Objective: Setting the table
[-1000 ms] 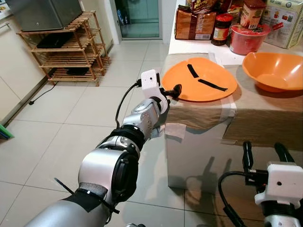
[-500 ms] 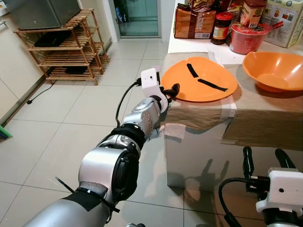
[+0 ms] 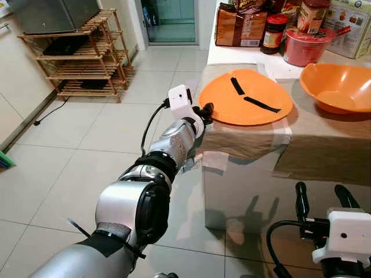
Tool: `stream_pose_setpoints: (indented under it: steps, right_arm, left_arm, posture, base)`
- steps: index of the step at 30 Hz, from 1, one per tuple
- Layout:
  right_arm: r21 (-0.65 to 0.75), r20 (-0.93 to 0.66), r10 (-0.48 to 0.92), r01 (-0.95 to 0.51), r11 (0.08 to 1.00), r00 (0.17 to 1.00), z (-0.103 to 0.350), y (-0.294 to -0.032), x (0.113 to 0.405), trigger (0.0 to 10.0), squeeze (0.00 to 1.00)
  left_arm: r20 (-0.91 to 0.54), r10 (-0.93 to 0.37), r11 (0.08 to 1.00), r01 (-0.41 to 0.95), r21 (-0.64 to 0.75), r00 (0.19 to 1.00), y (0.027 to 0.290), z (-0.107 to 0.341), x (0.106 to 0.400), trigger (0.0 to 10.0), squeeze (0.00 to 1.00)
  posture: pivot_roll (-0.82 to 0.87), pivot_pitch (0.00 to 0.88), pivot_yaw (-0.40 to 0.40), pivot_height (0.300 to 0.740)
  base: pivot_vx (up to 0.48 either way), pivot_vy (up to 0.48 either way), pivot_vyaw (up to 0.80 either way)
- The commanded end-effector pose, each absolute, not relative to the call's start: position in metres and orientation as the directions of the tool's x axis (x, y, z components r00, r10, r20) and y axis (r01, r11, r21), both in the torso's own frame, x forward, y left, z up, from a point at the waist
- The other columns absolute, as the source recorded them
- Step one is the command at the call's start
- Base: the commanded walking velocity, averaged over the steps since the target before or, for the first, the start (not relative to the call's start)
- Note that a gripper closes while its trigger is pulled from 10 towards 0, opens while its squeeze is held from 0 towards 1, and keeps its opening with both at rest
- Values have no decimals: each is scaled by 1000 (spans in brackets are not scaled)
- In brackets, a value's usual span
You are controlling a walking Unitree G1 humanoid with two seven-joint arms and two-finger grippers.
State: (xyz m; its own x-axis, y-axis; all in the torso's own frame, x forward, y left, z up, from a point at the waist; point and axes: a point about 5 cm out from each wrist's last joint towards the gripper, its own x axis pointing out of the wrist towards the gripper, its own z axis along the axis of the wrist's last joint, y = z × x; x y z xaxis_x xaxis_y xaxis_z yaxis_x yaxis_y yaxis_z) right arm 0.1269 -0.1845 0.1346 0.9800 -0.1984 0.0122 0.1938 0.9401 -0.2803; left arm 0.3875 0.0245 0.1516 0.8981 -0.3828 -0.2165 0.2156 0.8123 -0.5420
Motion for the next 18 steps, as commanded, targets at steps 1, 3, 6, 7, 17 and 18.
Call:
stream_pose_setpoints:
  steps: [1, 3, 6, 7, 17, 18]
  right_arm:
    - [-280, 14, -194, 190, 941, 981, 137, -182, 127, 10000, 0]
    - [-279, 12, -194, 189, 941, 981, 137, -182, 127, 10000, 0]
    - [-279, 10, -194, 189, 942, 981, 137, -182, 126, 10000, 0]
    - [-279, 10, -194, 189, 942, 981, 137, -182, 126, 10000, 0]
    - [-277, 9, -192, 187, 942, 981, 135, -182, 129, 10000, 0]
    - [-277, 10, -192, 187, 943, 981, 135, -182, 130, 10000, 0]
  left_arm:
    - [-214, -522, 754, 328, -569, 826, -28, 155, 369, 0, 0]
    - [-219, -524, 772, 350, -531, 823, -28, 155, 369, 0, 0]
    - [-230, -524, 790, 368, -490, 820, -28, 154, 368, 0, 0]
    - [-230, -524, 790, 368, -490, 820, -28, 154, 368, 0, 0]
    - [-152, -525, 730, 351, -587, 837, -22, 170, 377, 0, 0]
    - [-131, -521, 707, 340, -620, 844, -20, 174, 379, 0, 0]
  posture:
    - [-356, 48, 133, 740]
    - [-354, 53, 132, 740]
    - [-354, 54, 132, 740]
    - [-354, 54, 132, 740]
    - [-336, 47, 132, 740]
    - [-333, 47, 131, 740]
  base:
    - [0, 0, 0]
    - [0, 0, 0]
    - [0, 0, 0]
    - [0, 0, 0]
    - [0, 0, 0]
    - [0, 0, 0]
